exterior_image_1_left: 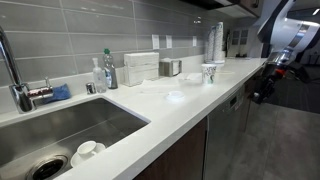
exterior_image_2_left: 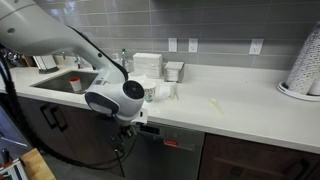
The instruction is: Push the button on the dishwasher
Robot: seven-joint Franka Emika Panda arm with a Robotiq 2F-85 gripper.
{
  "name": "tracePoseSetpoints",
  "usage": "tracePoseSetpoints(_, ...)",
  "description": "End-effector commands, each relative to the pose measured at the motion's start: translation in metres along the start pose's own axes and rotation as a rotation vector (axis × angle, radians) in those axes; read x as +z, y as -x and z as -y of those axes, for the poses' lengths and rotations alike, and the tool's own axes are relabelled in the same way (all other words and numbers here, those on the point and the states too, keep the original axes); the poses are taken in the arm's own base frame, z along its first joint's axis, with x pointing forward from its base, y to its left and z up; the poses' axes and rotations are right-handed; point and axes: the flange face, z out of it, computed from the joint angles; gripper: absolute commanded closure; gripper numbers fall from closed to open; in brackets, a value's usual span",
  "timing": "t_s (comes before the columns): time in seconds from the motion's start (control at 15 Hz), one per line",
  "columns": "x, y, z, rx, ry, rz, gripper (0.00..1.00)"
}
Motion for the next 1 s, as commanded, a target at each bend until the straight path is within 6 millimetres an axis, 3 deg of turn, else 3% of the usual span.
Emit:
tracePoseSetpoints(0.0, -0.059, 0.022, 0.020, 0.057, 0.033, 0.004, 0.36)
tracePoseSetpoints(0.33, -0.121, 0.021, 0.076, 0.125, 0.115, -0.015, 0.01)
tracePoseSetpoints(0.6, -0.147, 0.018, 0.141, 0.203, 0.215, -0.025, 0.00)
tracePoseSetpoints(0.93, -0.136, 0.004, 0.224, 0.372, 0.418, -0.104, 0.00)
